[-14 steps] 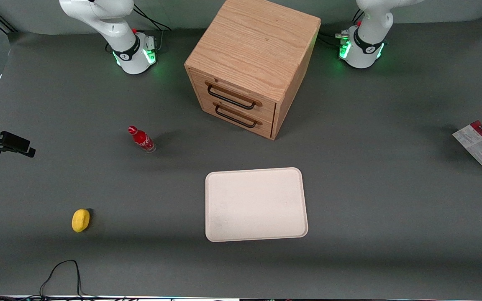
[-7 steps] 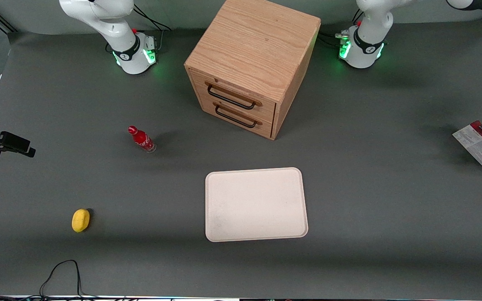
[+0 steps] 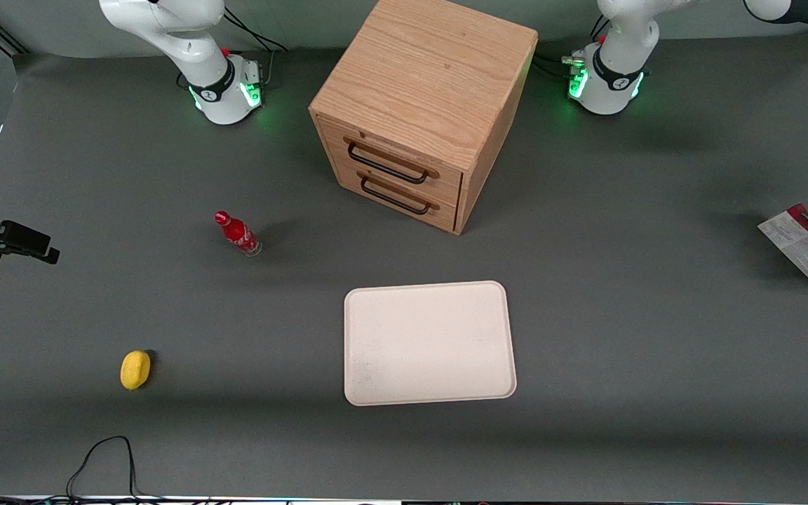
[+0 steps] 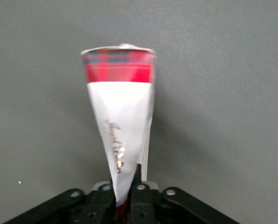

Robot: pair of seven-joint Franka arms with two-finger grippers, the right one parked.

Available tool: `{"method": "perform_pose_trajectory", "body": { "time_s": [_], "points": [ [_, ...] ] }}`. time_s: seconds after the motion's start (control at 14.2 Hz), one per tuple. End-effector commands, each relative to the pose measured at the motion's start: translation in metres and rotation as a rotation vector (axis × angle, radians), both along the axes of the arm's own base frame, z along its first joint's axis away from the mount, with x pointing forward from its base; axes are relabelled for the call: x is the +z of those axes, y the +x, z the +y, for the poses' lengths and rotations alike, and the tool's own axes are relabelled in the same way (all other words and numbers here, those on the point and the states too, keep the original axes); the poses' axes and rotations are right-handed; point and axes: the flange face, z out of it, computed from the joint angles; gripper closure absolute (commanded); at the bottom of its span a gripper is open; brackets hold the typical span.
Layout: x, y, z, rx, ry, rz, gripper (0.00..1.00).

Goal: Place red cookie box on tray

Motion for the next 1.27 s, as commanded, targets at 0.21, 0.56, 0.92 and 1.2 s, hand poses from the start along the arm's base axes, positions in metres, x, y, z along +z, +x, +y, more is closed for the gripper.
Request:
{"method": "perform_pose_trajectory", "body": {
  "time_s": [0.21, 0.56, 0.92, 1.2],
  "points": [
    [0.090, 0.029, -0.026, -0.217, -0.068, -0.007, 1.00],
    [0.224, 0.072, -0.113, -0.421, -0.100, -0.010, 1.00],
    [0.325, 0.111, -0.245, -0.645, -0.133, -0.041, 1.00],
    [0.335, 0.133, -0.397, -0.802, -0.074, -0.026, 1.00]
  ]
}}
